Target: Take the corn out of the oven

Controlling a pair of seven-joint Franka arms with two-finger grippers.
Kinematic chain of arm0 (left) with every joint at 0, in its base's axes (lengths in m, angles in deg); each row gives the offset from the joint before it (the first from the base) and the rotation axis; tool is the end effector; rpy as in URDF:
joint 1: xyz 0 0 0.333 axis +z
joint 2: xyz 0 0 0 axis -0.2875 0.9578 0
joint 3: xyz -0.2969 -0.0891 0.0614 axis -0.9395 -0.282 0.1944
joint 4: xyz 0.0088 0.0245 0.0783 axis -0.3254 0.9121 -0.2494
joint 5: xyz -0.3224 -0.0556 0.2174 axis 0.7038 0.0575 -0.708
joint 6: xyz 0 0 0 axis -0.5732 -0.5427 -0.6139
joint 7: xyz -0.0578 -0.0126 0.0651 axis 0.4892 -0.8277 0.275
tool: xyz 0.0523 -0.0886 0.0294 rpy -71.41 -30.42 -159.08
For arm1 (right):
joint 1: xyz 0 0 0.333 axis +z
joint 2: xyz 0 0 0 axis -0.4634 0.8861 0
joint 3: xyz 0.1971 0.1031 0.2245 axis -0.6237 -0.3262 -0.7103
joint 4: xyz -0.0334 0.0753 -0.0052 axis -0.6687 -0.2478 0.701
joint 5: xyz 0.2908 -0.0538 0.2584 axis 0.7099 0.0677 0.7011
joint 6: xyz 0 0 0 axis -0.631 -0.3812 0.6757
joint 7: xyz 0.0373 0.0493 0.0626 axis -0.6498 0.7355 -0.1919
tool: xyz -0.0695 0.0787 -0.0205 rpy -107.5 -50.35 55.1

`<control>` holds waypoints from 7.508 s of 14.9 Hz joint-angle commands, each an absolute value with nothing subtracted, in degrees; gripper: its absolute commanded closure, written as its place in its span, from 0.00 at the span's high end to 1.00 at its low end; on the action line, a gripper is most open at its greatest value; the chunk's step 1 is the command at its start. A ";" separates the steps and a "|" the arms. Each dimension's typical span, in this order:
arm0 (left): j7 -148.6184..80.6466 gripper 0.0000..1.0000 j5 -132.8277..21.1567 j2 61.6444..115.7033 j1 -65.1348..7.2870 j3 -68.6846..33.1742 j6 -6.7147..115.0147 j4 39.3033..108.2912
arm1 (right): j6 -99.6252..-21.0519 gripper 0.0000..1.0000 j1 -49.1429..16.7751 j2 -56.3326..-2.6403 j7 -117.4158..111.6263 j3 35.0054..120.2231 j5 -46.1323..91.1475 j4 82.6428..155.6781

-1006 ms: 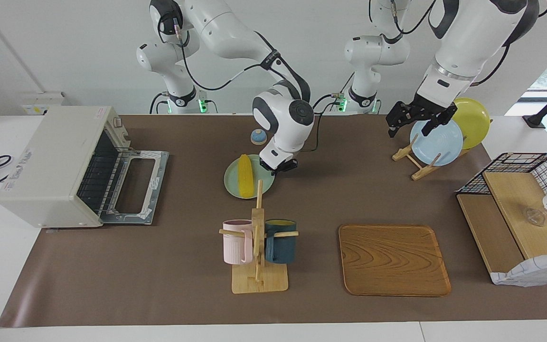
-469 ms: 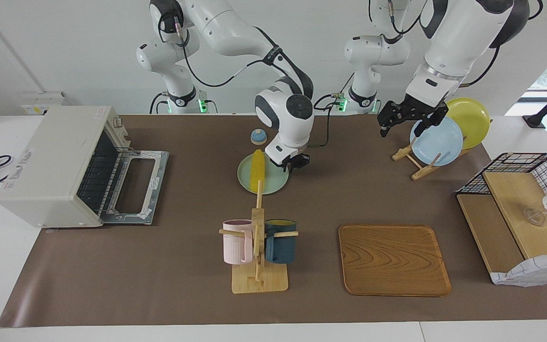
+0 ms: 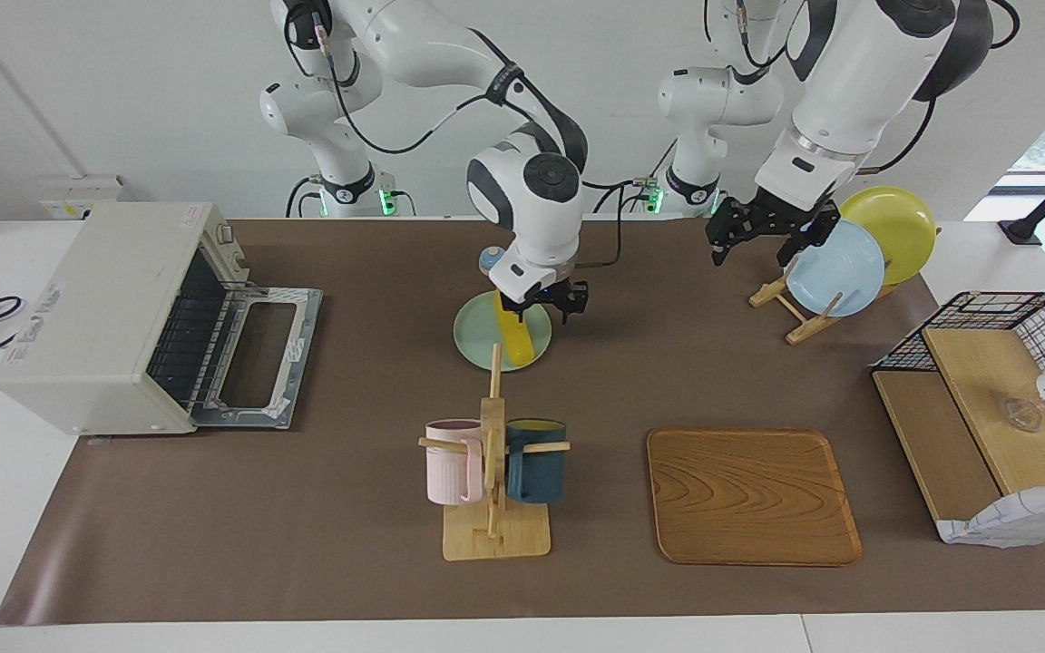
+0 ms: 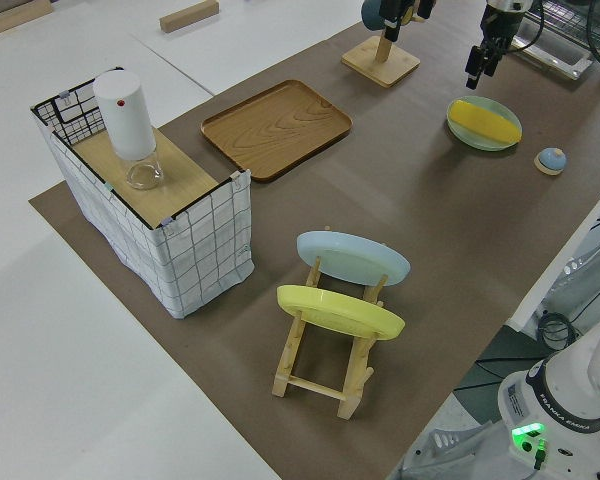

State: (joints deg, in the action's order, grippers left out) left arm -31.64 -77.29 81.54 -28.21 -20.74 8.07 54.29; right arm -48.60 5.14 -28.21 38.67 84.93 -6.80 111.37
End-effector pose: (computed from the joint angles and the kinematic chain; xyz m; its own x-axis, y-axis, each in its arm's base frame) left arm 0.5441 -0.1774 0.6038 0.9970 -0.0749 -0.0197 -0.0734 -0.9950 0.0681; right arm 0.5300 0.3417 0.4272 0.9938 -0.0244 -0.1087 -0.0193 -0.9987 0.0479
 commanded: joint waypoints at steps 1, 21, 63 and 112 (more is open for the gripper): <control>-31.20 1.00 -76.58 82.30 -30.32 -20.18 10.07 55.56 | -41.21 0.43 0.96 -31.99 35.78 84.46 -13.58 113.32; -55.54 1.00 -74.56 97.58 -55.02 -20.09 40.56 67.61 | -59.72 0.18 -17.15 -37.09 19.52 84.38 -22.50 135.99; -42.73 0.00 -77.63 105.67 -35.10 -18.68 23.70 44.33 | -43.38 0.03 -28.48 -43.85 0.55 84.29 -29.62 129.23; -36.64 1.00 -84.75 119.95 -27.16 -16.66 23.03 24.71 | -29.66 1.00 -22.95 -46.94 2.38 92.46 -8.61 109.80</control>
